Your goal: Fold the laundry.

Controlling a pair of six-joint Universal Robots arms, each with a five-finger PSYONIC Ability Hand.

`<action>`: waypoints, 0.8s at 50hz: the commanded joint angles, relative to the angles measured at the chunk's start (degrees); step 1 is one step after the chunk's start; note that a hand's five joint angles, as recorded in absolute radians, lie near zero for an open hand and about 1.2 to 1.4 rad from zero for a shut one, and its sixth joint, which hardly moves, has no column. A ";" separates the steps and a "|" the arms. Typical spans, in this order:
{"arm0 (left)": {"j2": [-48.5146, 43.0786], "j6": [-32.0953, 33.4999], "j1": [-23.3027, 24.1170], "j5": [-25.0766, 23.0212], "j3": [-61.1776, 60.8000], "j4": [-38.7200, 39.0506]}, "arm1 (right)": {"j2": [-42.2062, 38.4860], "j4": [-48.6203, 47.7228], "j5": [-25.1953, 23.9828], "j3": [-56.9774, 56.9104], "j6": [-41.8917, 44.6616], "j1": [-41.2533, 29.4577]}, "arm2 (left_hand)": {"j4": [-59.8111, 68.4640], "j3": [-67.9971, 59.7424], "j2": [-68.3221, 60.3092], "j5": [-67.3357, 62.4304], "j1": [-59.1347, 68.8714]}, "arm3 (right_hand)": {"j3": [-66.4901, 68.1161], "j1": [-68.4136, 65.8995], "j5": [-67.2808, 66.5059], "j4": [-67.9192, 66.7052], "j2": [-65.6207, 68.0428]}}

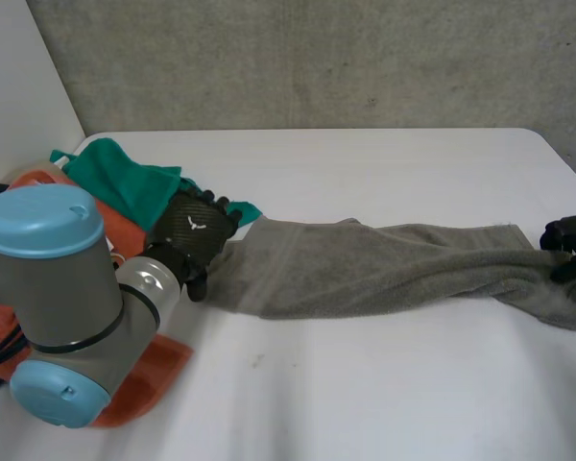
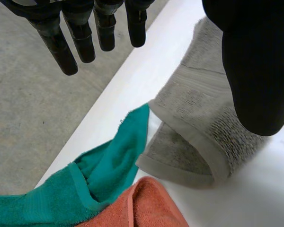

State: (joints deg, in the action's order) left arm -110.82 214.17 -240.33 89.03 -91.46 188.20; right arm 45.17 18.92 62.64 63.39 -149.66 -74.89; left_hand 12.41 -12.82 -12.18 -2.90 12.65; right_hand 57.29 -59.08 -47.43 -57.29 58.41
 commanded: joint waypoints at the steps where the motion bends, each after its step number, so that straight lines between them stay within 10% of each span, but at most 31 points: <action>1: 0.69 -4.29 -1.28 -0.61 2.95 0.15 | 9.73 -10.73 -2.16 7.26 -5.29 -1.92 | -2.41 2.82 2.18 2.90 -2.65 | 22.71 -20.92 -22.57 -22.71 21.59; 18: -14.49 -20.28 -2.69 -11.49 33.43 -13.45 | 51.39 -16.28 -28.17 23.53 -7.49 -6.49 | -2.41 2.82 2.18 2.90 -2.65 | 22.71 -20.92 -22.57 -22.71 21.59; 37: -31.47 -20.55 5.48 -12.22 43.38 -14.61 | 65.48 -29.63 -40.31 22.04 -35.60 -4.47 | -2.41 2.82 2.18 2.90 -2.65 | 22.71 -20.92 -22.57 -22.71 21.59; 40: -32.79 -20.73 6.71 -10.28 43.56 -14.70 | 65.30 -35.95 -39.87 22.57 -42.02 -4.30 | 20.60 -20.19 -20.83 -20.11 20.36 | 22.71 -20.92 -22.57 -22.71 21.59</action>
State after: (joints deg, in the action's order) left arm -140.95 193.50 -235.84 75.85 -48.35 173.06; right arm 110.70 -7.88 22.52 85.70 -180.97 -79.79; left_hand 13.67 -14.18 -14.05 -4.32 14.44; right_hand 68.32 -64.43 -56.47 -68.81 67.53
